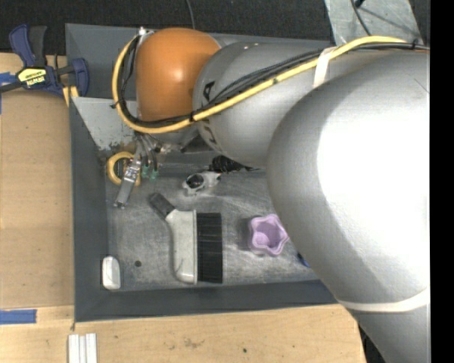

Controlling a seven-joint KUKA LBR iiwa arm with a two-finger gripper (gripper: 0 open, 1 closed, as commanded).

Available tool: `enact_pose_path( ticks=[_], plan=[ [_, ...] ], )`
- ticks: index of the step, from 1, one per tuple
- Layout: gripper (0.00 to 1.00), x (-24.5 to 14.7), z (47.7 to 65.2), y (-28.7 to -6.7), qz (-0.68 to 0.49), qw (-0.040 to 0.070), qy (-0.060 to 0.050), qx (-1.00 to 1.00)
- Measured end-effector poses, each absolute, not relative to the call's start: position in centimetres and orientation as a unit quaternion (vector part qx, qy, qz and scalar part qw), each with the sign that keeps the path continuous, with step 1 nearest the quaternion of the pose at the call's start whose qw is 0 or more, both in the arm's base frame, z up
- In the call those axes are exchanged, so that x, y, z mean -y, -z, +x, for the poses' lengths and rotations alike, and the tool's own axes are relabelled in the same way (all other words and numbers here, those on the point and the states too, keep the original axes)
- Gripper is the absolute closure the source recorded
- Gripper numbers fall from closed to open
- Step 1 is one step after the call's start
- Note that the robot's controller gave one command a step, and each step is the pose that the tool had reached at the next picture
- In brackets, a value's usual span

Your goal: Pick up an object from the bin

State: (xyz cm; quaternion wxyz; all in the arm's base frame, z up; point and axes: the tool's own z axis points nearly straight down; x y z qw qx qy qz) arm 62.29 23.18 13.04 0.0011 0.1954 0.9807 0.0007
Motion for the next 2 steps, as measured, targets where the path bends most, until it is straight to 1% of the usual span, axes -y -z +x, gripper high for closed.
enact_pose_path(
  ticks=[1,2],
  plan=[
    [0.0,-24.02,61.56,-7.02,0.202,0.003,0.0,-0.979],
    [1.0,-24.08,62.49,-7.51,0.212,0.002,0.002,-0.977]
  ],
)
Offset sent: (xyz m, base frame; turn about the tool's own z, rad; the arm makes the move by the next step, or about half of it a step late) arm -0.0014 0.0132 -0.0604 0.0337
